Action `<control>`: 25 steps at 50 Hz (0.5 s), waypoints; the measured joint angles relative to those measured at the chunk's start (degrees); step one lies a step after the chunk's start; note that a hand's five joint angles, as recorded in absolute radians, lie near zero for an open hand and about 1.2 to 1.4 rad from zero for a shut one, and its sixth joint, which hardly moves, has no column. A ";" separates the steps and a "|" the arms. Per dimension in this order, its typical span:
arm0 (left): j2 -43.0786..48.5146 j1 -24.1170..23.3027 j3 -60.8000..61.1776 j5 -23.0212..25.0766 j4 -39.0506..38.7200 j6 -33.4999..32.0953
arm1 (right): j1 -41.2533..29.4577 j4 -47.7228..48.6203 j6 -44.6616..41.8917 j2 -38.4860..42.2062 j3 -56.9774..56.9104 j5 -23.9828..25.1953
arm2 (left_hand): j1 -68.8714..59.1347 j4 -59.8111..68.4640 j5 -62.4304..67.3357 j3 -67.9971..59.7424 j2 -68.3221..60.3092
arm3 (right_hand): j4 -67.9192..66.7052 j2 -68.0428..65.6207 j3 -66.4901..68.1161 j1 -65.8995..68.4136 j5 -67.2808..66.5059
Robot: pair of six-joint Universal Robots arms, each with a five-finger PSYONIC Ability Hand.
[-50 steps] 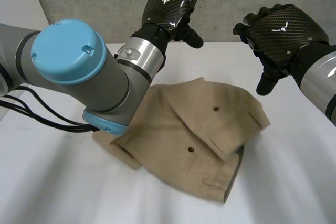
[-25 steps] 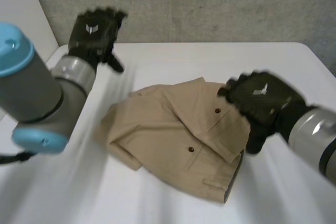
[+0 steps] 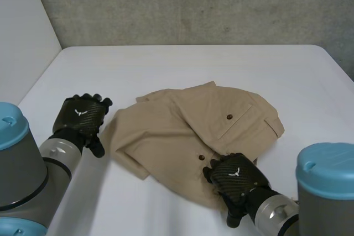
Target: Fold the shorts.
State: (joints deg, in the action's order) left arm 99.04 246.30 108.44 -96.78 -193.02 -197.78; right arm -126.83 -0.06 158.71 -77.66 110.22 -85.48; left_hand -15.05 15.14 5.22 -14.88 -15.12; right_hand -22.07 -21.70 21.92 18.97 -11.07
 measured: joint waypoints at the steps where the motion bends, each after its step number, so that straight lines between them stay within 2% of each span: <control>1: 0.03 0.11 0.03 0.02 0.00 0.43 | -0.12 0.68 -0.04 0.40 0.05 -0.39 | -0.74 0.54 0.66 -0.53 -0.56 | -0.56 -0.45 0.52 0.45 -0.52; 6: 0.35 0.75 -0.01 0.30 0.04 3.08 | -0.74 5.07 -0.58 2.83 0.40 -3.19 | -1.18 1.24 1.40 -1.07 -1.15 | -1.59 -1.66 1.82 1.38 -1.76; 9: 0.55 1.00 -0.09 0.54 0.04 4.54 | -0.98 7.44 -1.23 4.27 0.55 -5.00 | -1.17 1.24 1.40 -1.07 -1.15 | -6.09 -6.86 6.29 5.72 -5.79; 10: 0.65 1.08 -0.11 0.66 0.04 5.18 | -1.05 8.52 -1.73 4.96 0.61 -5.96 | -1.18 1.24 1.40 -1.07 -1.15 | -23.18 -23.93 23.42 21.30 -21.44; 11: 0.70 1.11 -0.13 0.71 0.04 5.48 | -1.05 9.04 -2.01 5.23 0.62 -6.34 | -1.18 1.24 1.40 -1.07 -1.15 | -32.69 -34.73 32.89 28.41 -29.98; 12: 0.74 1.14 -0.14 0.75 0.04 5.73 | -1.02 9.51 -2.29 5.43 0.64 -6.71 | -1.18 1.24 1.40 -1.07 -1.15 | -32.69 -34.73 32.89 28.41 -29.98; 13: 0.77 1.15 -0.15 0.79 0.04 5.94 | -0.95 10.29 -2.69 5.64 0.66 -7.18 | -1.18 1.24 1.40 -1.07 -1.15 | -43.77 -44.49 43.64 36.48 -41.71; 19: 0.83 1.13 -0.11 0.88 0.02 6.23 | -0.16 13.67 -3.73 3.87 0.95 -8.20 | -2.13 2.30 2.34 -2.32 -2.27 | -45.94 -45.61 45.43 36.92 -44.26; 25: 1.20 0.69 0.00 0.97 0.04 6.28 | 1.00 15.62 -3.49 -4.20 1.25 -8.09 | -4.85 5.10 5.30 -5.20 -5.05 | -45.94 -45.61 45.43 36.92 -44.89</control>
State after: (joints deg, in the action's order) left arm 100.24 246.99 108.44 -95.81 -192.98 -191.50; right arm -125.82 15.55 155.23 -81.87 111.47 -93.57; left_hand -19.90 20.25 10.52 -20.07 -20.18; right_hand -68.01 -67.32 67.35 55.89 -55.95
